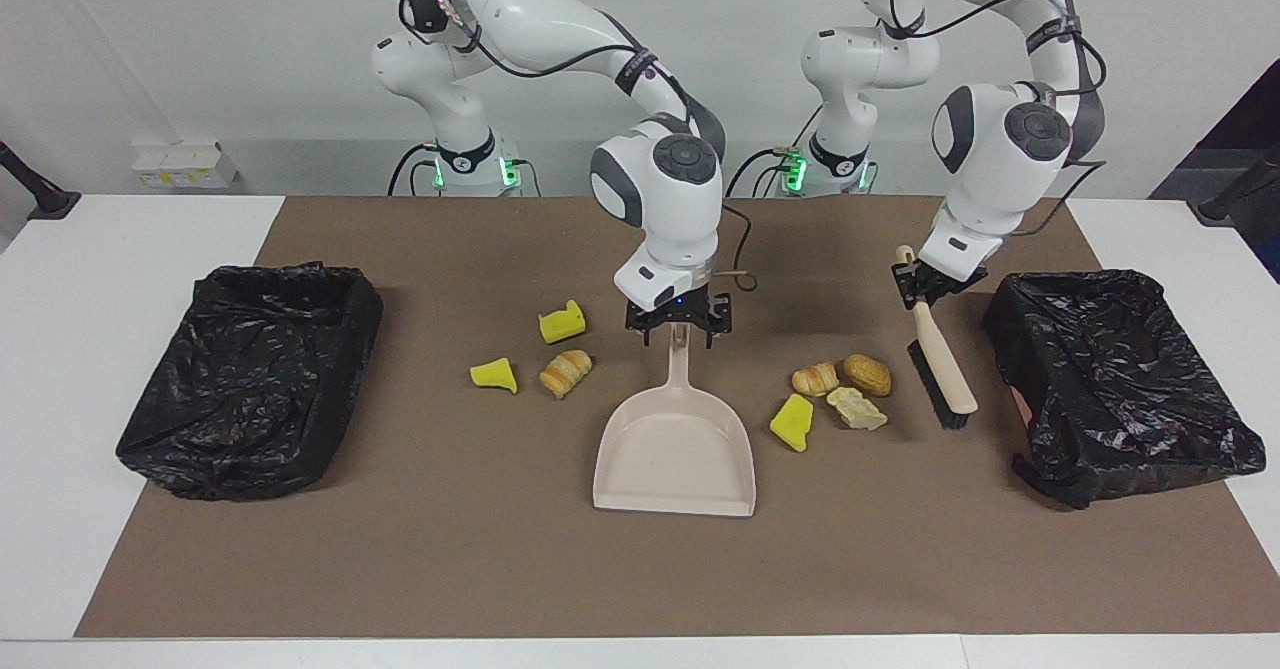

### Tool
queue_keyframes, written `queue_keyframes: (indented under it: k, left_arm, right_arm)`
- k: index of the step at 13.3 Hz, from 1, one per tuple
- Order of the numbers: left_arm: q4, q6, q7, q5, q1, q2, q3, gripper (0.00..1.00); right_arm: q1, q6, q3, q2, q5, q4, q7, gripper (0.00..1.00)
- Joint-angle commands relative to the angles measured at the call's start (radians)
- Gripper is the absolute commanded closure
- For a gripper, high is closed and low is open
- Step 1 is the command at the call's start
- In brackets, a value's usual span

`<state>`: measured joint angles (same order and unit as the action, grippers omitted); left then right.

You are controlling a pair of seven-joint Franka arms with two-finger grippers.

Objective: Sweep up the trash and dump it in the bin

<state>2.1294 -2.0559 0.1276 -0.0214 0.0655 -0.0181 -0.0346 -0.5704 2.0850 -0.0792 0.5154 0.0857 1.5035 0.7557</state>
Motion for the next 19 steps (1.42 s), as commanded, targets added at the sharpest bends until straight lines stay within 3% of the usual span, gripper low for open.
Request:
queue_keyframes:
  k: [1, 4, 8, 9, 12, 17, 19]
  left_arm:
    - [-0.019, -0.029, -0.005, -0.018, -0.015, 0.027, -0.014, 1.0]
    - [-0.006, -0.024, -0.006, -0.018, -0.007, 0.041, -0.013, 1.0]
    - [-0.008, -0.026, -0.008, -0.018, -0.004, 0.043, -0.014, 1.0]
    - [-0.008, -0.026, -0.008, -0.018, -0.004, 0.043, -0.014, 1.0]
    - [-0.008, -0.027, -0.008, -0.018, -0.004, 0.043, -0.014, 1.0]
    - [-0.008, -0.027, -0.008, -0.018, -0.004, 0.043, -0.014, 1.0]
    - [-0.008, -0.026, -0.006, -0.018, -0.004, 0.043, -0.013, 1.0]
  right_arm:
    - [0.003, 0.021, -0.001, 0.008, 0.043, -0.003, 0.019, 0.13]
    - [0.004, 0.04, -0.001, 0.003, 0.048, 0.029, 0.017, 0.29]
    - [-0.006, 0.046, -0.001, 0.006, 0.072, 0.044, 0.019, 0.31]
    - [-0.008, 0.037, -0.001, 0.006, 0.083, 0.043, 0.017, 0.39]
    - [-0.012, 0.029, -0.001, 0.003, 0.088, 0.038, 0.017, 1.0]
    - [0.001, 0.013, -0.011, -0.04, 0.066, 0.038, -0.047, 1.0]
    - [0.026, -0.014, -0.011, -0.067, 0.062, 0.041, -0.199, 1.0]
